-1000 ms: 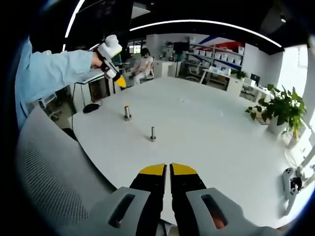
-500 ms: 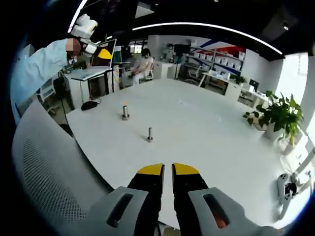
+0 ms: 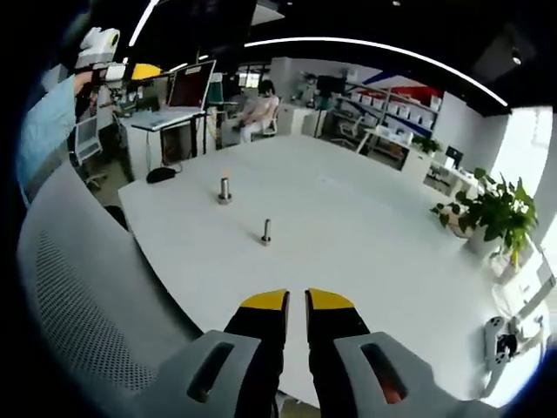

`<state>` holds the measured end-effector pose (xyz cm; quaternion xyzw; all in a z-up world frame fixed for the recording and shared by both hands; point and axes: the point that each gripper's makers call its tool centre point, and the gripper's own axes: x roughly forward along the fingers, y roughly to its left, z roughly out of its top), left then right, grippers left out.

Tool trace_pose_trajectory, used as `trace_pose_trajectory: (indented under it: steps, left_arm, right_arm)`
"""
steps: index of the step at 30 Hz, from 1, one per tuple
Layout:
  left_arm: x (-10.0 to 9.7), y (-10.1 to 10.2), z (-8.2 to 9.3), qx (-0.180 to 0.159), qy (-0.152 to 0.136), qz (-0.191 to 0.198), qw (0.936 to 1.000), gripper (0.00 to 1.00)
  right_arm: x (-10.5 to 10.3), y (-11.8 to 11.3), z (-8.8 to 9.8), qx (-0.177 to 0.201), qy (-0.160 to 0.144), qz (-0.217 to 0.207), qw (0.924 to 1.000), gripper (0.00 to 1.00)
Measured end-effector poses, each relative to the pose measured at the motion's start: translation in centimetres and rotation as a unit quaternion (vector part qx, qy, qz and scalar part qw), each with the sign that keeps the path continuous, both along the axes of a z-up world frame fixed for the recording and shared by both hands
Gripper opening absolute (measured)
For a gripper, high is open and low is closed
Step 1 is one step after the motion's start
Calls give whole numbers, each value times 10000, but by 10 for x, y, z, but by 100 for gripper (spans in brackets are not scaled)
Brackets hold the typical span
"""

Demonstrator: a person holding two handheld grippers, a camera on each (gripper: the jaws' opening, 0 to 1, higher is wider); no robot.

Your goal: Place the washer onto the threaded stud by aligning its center hole with the stud, sliding it down to the base, and recovering from edge contact or off-axis alignment until the washer reaches the visible bottom stop.

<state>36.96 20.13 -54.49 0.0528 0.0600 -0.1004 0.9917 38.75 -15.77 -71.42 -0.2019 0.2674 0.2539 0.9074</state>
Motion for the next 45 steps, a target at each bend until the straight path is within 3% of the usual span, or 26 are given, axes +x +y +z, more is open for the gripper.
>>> trace_pose_trajectory:
  steps: [5, 7, 12, 14, 17, 19, 30, 33, 36, 40, 45]
  left_arm:
    - [-21, -5, -4, -523, -343, -4, 9980, 21]
    - [-28, -7, -7, -583, -551, 120, 9967, 21]
    - [-41, -9, -20, -549, -749, 384, 9949, 26]
    - [-43, -4, -19, -789, -938, 559, 9909, 36]
    - [-41, 5, -19, -1109, -1133, 763, 9844, 60]
    - [-39, 11, -29, -1087, -1018, 917, 9846, 66]
    - [-28, 8, -63, -636, -611, 863, 9924, 63]
    - [-27, 12, -80, -115, -305, 995, 9945, 58]
    - [-28, 8, -75, -339, -418, 872, 9947, 56]
    - [-29, 16, -85, -276, -202, 1050, 9939, 59]
    - [-30, 19, -86, -309, -221, 1042, 9938, 59]
  right_arm:
    - [1, -2, -2, 108, 28, -25, 9999, 10]
    - [1, -5, -8, -74, 39, 32, 10000, 10]
    - [0, -11, -15, -220, 180, -13, 9996, 10]
    - [-1, -9, -14, -190, 174, 11, 9997, 11]
    - [-2, -5, -12, -219, 121, 94, 9996, 11]
    - [-3, -3, -10, -223, 85, 143, 9996, 12]
    - [-3, 0, -3, -154, -123, 120, 9997, 25]
    - [-4, 1, -2, -180, -178, 115, 9996, 32]
    - [-3, 1, -2, -245, -203, 110, 9994, 35]
    - [-4, 1, -2, -230, -211, 68, 9995, 38]
    - [-6, 5, -1, -248, -264, 130, 9993, 38]
